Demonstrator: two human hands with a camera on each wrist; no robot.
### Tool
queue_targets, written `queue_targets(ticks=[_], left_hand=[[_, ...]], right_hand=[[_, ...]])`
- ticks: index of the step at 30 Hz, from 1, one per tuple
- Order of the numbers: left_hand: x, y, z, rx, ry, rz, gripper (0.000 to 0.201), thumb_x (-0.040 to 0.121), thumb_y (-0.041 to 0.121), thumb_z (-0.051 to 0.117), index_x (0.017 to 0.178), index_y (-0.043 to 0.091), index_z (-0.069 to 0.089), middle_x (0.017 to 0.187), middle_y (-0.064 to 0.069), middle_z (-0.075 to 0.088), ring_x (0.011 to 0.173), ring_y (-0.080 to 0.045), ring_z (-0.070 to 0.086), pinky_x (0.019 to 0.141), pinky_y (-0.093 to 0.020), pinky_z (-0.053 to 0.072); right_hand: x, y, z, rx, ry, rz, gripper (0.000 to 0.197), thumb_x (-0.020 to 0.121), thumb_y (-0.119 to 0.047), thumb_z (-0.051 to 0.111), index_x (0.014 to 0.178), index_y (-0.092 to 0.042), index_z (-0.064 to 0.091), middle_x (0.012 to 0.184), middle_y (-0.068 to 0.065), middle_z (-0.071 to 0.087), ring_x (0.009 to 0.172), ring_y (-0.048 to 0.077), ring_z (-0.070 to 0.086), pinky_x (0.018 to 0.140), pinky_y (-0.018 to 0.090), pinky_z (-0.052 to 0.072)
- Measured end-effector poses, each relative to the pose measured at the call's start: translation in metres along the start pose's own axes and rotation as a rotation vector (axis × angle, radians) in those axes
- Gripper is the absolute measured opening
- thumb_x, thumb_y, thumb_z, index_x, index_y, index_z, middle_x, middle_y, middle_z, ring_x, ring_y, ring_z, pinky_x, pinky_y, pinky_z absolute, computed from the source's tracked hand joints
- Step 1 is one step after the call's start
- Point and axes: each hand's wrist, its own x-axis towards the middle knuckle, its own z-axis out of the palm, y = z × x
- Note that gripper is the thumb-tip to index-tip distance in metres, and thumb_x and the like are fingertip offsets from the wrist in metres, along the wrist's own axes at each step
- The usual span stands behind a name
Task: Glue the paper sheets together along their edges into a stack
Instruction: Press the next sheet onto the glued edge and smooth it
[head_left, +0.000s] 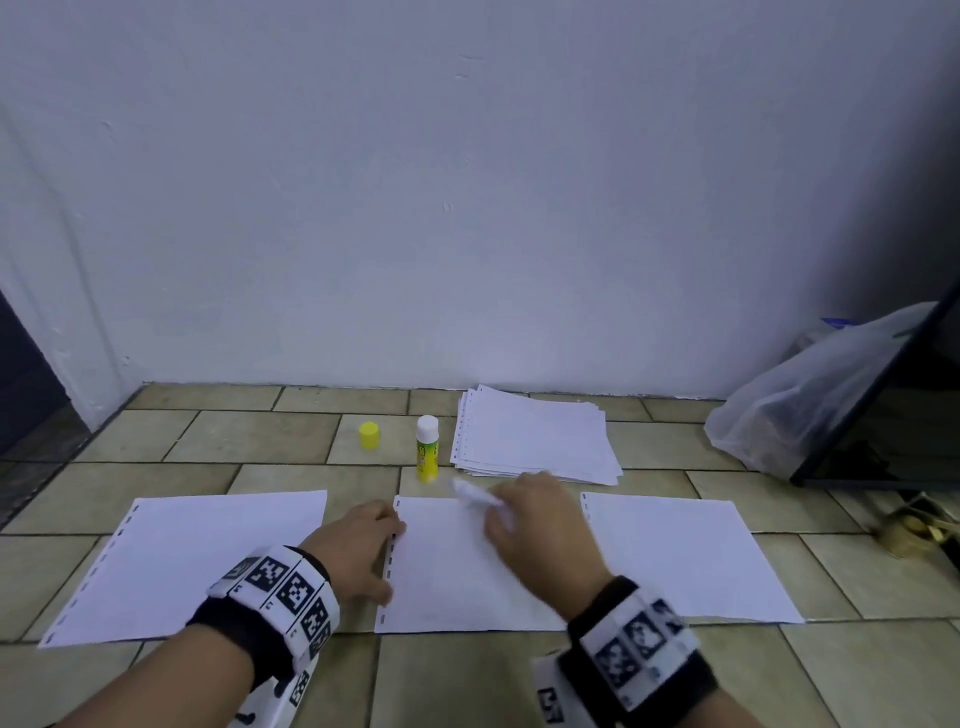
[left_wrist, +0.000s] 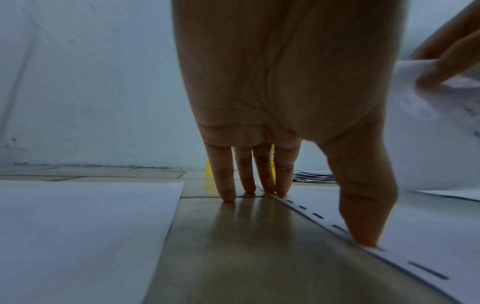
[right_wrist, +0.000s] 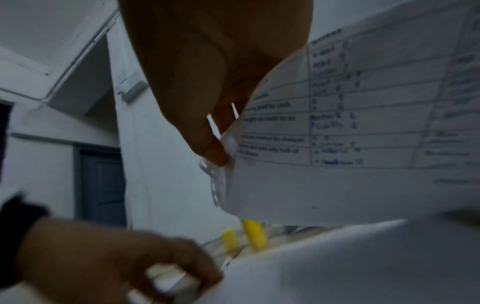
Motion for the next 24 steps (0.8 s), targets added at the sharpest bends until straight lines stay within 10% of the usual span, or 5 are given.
queue_targets(ticks=[9, 24], left_hand=[[-0.004, 0.0, 0.003, 0.041, 0.035, -0.013, 0.071, 0.082, 0.037, 0.07, 0.144, 0.023, 0.037, 0.146, 0.006, 0.037, 0.13, -0.013, 0.041, 0.104, -0.029, 0.04], [-0.008, -0.003, 0.004, 0.033, 0.085, -0.089, 0.065, 0.08, 0.048, 0.071, 0.137, 0.025, 0.051, 0.139, 0.01, 0.044, 0.122, -0.012, 0.047, 0.101, -0.025, 0.041]], right_hand=[[0.018, -0.031, 0.054, -0.049, -0.459, 0.117, 0.035, 0.092, -0.027, 0.05, 0.12, -0.008, 0.058, 0.122, 0.012, 0.058, 0.114, 0.028, 0.053, 0.093, 0.034, 0.045], [0.022, -0.031, 0.056, -0.011, -0.504, 0.094, 0.036, 0.093, -0.028, 0.051, 0.126, -0.013, 0.056, 0.127, 0.011, 0.056, 0.116, 0.026, 0.053, 0.097, 0.035, 0.045]])
